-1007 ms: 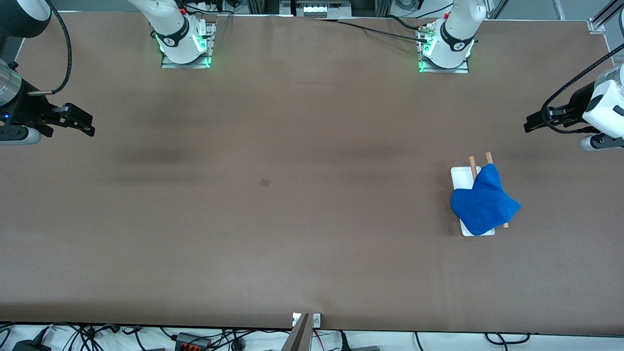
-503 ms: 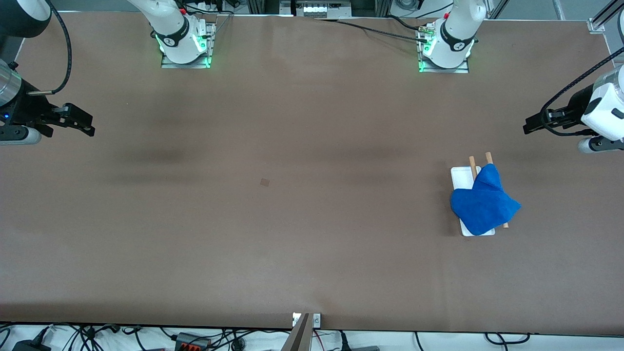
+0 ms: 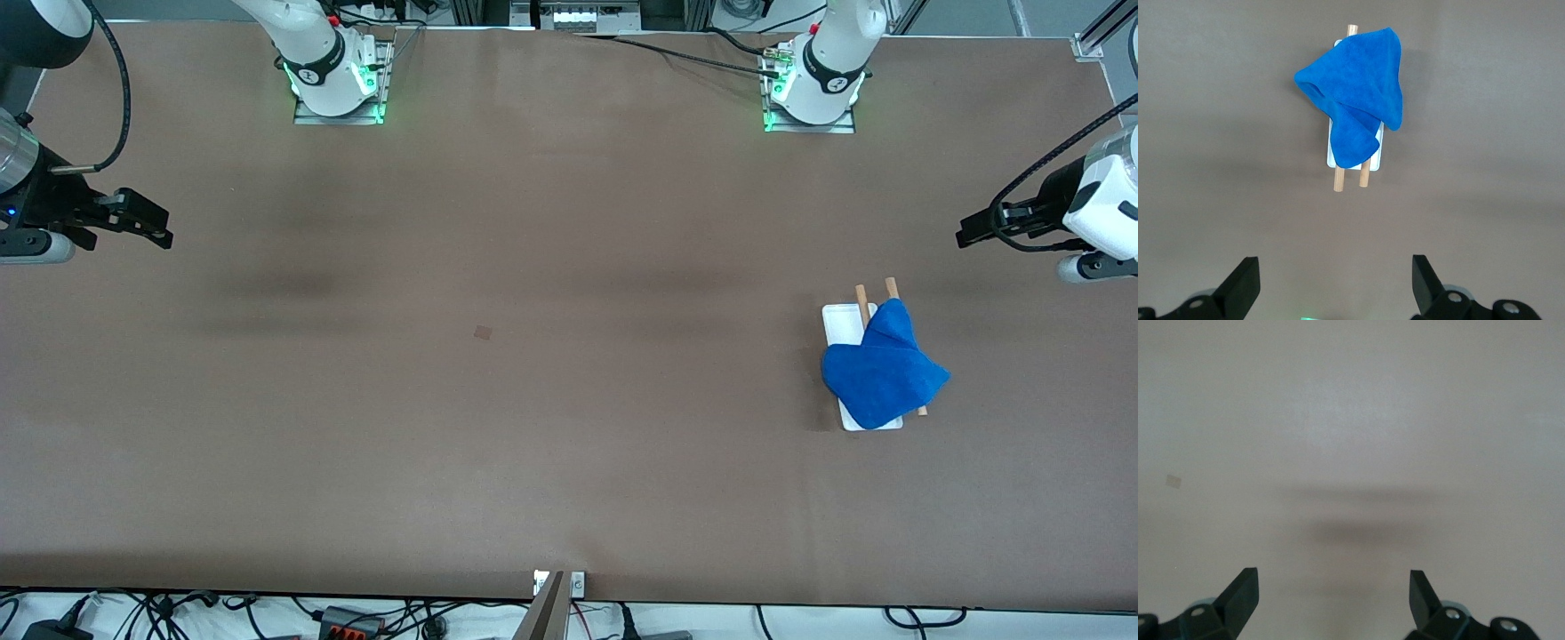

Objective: Pass towel and hang on rack

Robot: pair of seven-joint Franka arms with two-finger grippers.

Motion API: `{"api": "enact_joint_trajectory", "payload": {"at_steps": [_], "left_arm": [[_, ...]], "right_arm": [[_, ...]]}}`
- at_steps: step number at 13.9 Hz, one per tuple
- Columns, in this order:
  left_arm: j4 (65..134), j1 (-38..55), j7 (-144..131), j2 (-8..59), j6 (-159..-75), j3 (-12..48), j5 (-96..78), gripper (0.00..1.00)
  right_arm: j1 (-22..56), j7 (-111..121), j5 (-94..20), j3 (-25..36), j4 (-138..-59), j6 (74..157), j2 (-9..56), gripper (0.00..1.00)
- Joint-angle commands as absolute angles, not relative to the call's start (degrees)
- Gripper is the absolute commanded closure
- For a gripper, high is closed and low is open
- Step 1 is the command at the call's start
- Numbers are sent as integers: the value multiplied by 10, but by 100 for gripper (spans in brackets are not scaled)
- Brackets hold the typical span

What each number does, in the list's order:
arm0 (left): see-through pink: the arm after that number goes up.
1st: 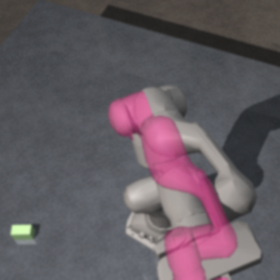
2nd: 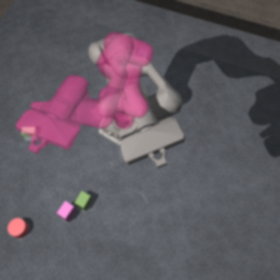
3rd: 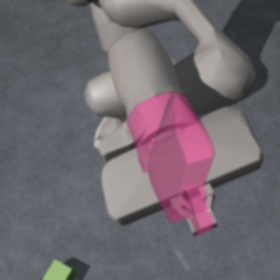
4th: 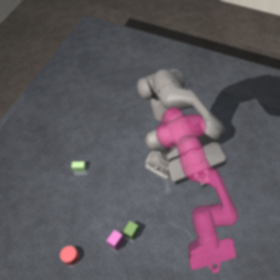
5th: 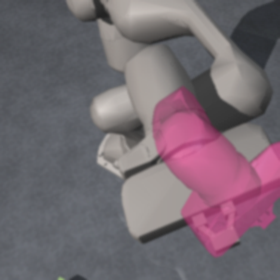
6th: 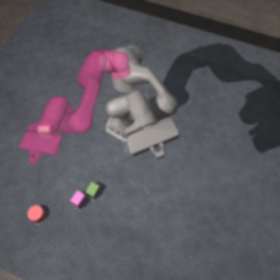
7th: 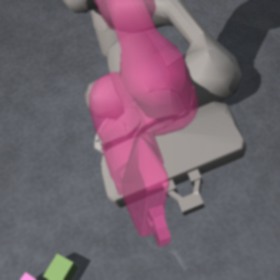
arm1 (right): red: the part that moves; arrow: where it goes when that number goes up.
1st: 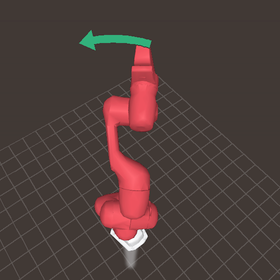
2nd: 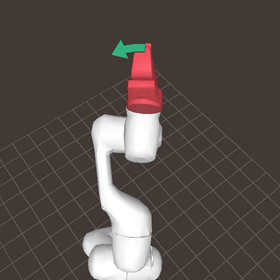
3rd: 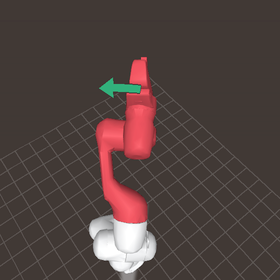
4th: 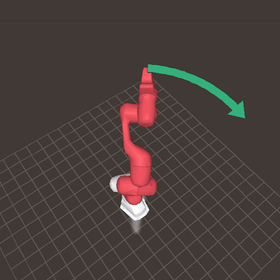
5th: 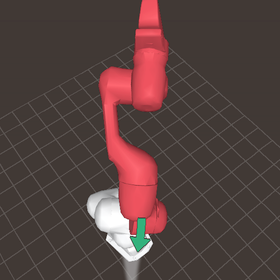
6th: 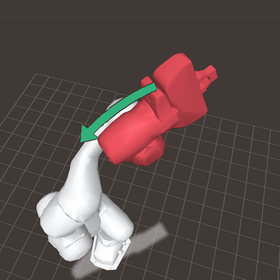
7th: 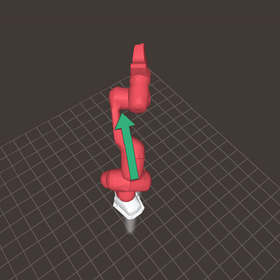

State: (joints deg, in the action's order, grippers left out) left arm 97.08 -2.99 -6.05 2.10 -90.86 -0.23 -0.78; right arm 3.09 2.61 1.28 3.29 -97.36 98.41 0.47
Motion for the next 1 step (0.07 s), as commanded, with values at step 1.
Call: {"api": "enact_joint_trajectory", "payload": {"at_steps": [1], "left_arm": [[954, -32, -47, 29, -905, -4, -11, 0]], "right_arm": [[31, 32, 23, 30, -976, 985, -4, 0]]}}
